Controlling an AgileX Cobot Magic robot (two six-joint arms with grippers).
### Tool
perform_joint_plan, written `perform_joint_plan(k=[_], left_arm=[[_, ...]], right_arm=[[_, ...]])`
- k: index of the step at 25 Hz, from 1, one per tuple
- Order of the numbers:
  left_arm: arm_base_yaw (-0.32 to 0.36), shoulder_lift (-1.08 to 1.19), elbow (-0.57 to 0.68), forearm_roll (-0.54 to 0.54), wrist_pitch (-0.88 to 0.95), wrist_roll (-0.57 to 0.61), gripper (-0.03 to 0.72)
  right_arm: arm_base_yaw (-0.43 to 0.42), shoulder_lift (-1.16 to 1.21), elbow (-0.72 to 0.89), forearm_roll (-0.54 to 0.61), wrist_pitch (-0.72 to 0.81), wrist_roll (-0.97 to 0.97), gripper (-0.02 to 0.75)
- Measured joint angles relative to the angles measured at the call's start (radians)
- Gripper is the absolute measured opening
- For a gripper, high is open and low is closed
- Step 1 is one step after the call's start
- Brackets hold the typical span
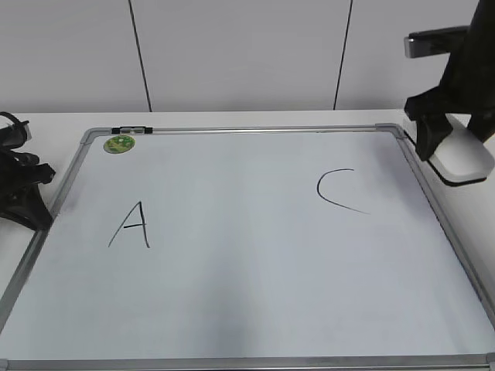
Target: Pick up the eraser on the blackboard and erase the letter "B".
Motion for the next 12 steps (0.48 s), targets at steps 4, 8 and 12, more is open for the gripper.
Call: perform_joint_plan(k=[4,8,12], left_arm=[[0.0,0.0,0.0,0.0,0.0,0.0,0.037],[0.0,0.0,0.0,0.0,0.0,0.0,0.038],[0.0,0.0,0.0,0.0,0.0,0.0,0.04]], right_arm=[[-0.005,0.0,0.116,0.011,-0.075,0.033,0.527],[-0.007,0.0,0.198,0.02,-0.17,0.076,0.527],[-0.007,0.008,0.231,0.022,-0.216,0.116,0.527]])
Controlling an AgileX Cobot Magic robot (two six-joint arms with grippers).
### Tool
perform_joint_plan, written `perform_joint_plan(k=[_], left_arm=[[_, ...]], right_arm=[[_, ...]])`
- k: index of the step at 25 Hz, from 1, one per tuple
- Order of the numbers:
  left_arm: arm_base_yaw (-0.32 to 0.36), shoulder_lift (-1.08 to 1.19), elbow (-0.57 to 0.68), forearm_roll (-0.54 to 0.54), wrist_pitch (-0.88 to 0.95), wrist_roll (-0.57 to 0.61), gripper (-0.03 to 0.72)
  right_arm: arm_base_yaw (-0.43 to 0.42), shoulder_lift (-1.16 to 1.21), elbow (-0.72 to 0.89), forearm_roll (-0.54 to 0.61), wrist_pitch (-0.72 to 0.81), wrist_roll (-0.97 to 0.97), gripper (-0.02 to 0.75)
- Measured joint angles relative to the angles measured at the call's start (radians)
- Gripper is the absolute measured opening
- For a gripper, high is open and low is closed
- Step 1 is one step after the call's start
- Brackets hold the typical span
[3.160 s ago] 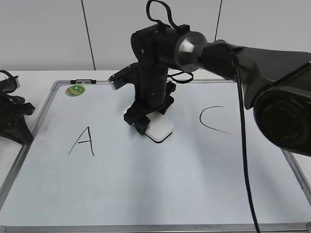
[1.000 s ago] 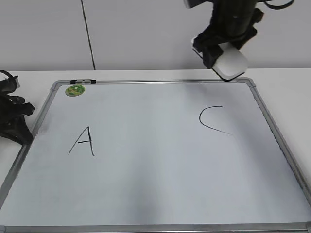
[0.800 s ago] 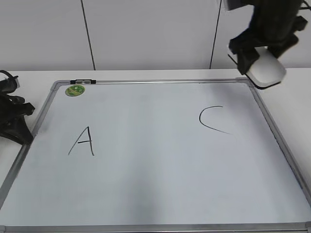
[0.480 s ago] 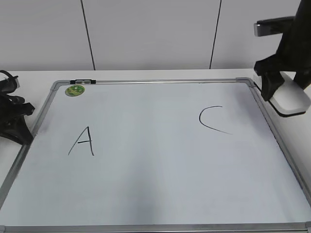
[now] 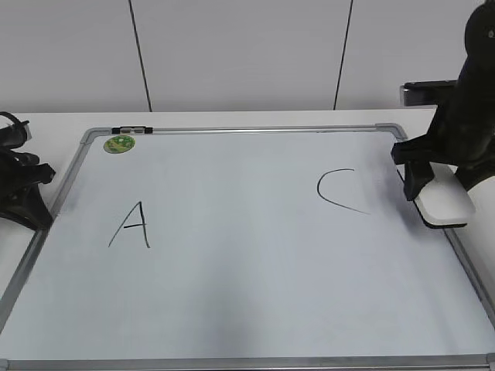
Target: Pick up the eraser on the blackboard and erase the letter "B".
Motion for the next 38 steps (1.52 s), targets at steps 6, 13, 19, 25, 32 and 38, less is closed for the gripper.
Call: perform_joint_plan(k=[6,13,19,25,32,38], left_arm=[[0.0,0.0,0.0,0.0,0.0,0.0,0.041],[0.0,0.0,0.0,0.0,0.0,0.0,0.041],[0.0,0.0,0.0,0.0,0.0,0.0,0.041],[0.0,0.0,0.0,0.0,-0.001,0.0,0.041],[0.0,0.0,0.0,0.0,-0.001,0.0,0.044],[0.0,0.0,-0.007,0.0,0.003,0.0,0.057]], right_arm=[[-0.015,0.038,0.009,0.002,-0.032,0.044,0.527],[-0.031,0.072,0.033,0.024,-0.049,0.059,0.527],[-0.031,0.102,0.035,0.033,-0.084,0.059,0.527],[-0.031,0.106,0.035,0.033,-0.086,0.061,0.544],[-0.031,0.108,0.002,0.014,-0.039,0.061,0.61],[-0.031,0.096,-0.085,-0.005,0.046,0.032,0.606]])
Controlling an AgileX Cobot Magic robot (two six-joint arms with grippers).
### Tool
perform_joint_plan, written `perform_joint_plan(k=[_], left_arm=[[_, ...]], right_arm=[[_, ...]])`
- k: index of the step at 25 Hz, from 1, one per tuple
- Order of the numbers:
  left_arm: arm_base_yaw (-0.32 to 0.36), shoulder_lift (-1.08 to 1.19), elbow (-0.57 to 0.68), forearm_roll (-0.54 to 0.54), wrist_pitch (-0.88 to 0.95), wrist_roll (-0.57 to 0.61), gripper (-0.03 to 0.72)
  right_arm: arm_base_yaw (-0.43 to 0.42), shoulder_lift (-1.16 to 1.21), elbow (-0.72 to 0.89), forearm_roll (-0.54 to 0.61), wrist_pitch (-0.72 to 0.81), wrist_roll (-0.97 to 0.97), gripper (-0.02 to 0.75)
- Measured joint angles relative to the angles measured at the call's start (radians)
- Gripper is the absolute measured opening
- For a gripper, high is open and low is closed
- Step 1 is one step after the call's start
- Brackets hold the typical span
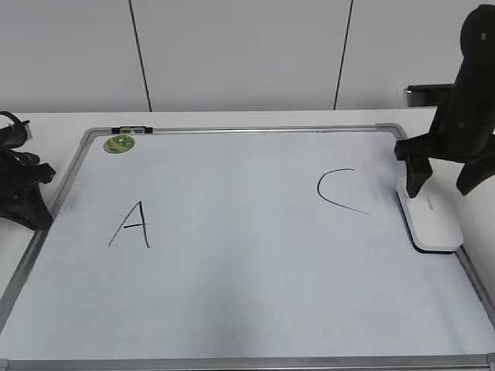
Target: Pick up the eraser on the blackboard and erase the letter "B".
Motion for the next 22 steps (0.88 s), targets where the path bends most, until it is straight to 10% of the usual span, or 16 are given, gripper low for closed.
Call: perform_joint_plan(k=[11,22], left_arm=[[0.0,0.013,-0.166,0.018,0.118,-0.019,0.343],[0.0,-0.142,-0.233,0.022,0.256,-0.071,0.386]], right_arm=[[0.0,-0.025,-0.155,-0.006,0.132,-0.072,0.589],[0.0,-0.136,-0.197,0.067,0.148,-0.123,0.589]])
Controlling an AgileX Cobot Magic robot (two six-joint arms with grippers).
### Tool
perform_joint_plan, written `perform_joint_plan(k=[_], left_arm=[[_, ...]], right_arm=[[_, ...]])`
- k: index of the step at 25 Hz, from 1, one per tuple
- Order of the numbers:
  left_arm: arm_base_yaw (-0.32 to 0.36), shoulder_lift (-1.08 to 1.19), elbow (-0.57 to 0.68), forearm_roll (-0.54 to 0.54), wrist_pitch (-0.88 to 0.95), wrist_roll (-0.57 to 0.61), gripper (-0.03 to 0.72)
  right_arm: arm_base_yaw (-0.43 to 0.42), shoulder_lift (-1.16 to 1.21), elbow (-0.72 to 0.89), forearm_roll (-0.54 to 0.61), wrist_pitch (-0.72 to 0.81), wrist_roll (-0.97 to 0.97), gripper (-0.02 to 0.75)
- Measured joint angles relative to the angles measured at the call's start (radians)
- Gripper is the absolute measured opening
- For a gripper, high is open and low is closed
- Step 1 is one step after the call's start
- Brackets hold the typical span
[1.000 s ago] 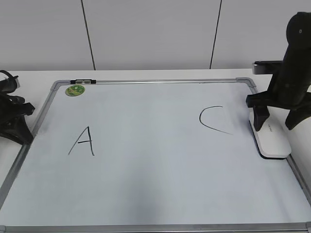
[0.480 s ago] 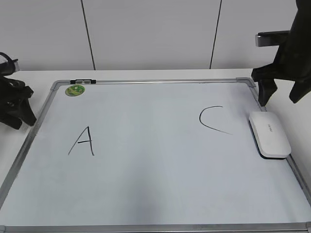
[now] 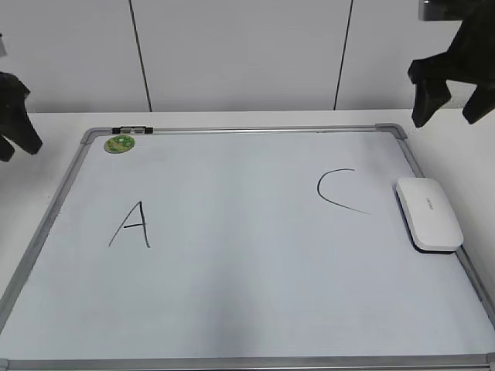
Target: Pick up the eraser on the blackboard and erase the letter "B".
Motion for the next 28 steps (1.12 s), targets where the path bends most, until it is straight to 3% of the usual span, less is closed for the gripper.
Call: perform_joint_plan(k=[11,20,28], left_arm=[[0.0,-0.384,0.029,0.03,0.02,-0.062,0.386],[0.0,-0.726,0.301,0.064,0.04,-0.068,0.386],[-0.004,-0.987,0.569,0.064,0.042,-0.136,0.386]], right_arm=[[0.0,-0.263,0.002,0.033,0.021,-0.005,0.587],[0.0,-0.524,0.119,0.066,0.029,-0.006,0.587],[0.0,-0.804,0.419,0.074,0.033,-0.006,0.587]])
